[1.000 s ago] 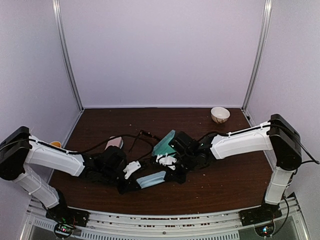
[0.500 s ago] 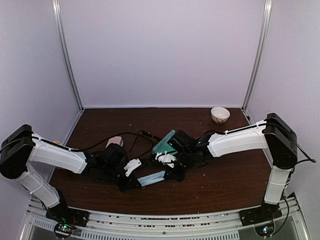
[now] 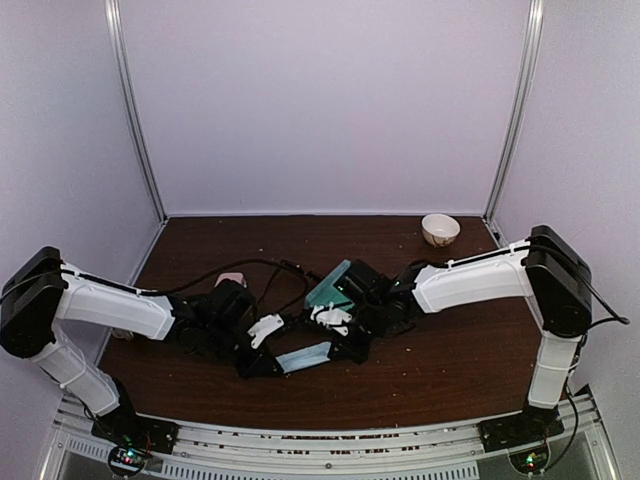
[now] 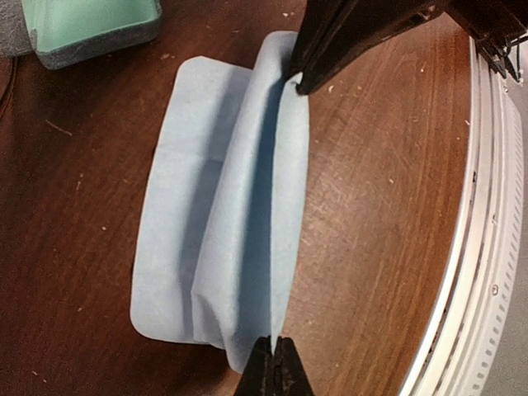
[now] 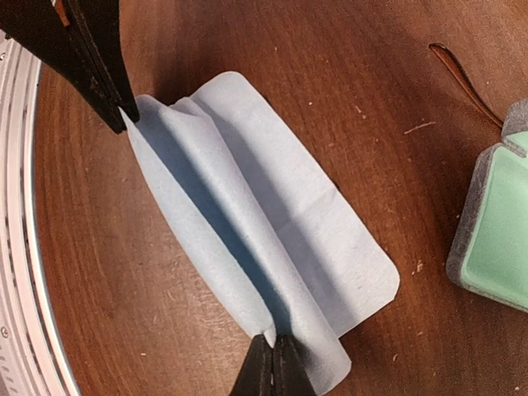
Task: Organize the sunglasses
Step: Fold the glasses cleaning cloth at the center of the board.
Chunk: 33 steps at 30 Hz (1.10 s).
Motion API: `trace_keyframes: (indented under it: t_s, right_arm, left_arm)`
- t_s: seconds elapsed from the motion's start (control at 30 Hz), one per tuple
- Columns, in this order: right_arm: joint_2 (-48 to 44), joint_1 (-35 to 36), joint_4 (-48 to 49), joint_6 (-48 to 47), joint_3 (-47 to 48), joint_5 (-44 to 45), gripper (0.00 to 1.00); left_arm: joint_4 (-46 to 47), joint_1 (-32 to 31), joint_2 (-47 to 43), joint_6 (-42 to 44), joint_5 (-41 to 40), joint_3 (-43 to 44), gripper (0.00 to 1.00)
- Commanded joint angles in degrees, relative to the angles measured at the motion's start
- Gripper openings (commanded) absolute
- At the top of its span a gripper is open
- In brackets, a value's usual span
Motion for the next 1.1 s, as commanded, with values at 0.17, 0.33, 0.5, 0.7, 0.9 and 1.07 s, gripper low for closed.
trace_keyframes:
  t_s: [0.17, 0.33, 0.5, 0.7, 0.9, 1.07]
  right_arm:
    - [-6.82, -0.57, -1.65, 2.23, -6.33, -3.95, 0.0]
    - [-6.74, -0.18, -3.37, 2.33, -6.61, -6.1, 0.0]
    - [-6.9, -0.05, -3.41, 2.27, -6.23, -4.65, 0.0]
    - [-6.32, -0.12, -4.01, 1.79, -3.74, -2.83, 0.0]
    - [-5.51, -0.53, -4.07, 1.64, -2.39, -2.25, 0.0]
    - [-4.62, -1.51, -4.68, 1.7, -1.05, -2.43, 0.0]
  left_arm:
    - [-3.96, -0.51, -3.08, -3.56, 8.61, 1.48, 0.0]
    - [-2.83, -0.98, -3.11, -5.64, 12.25, 1.17, 0.0]
    - [-1.04, -1.03, -3.97, -7.1, 13.7, 0.89, 0.0]
    - [-1.38, -0.9, -1.15, -6.79, 12.3, 2.17, 0.0]
    - [-0.76, 0.18, 0.41, -6.96, 12.92, 3.05, 0.0]
    - [-1.06, 1.83, 1.04, -6.58, 13.9, 3.33, 0.0]
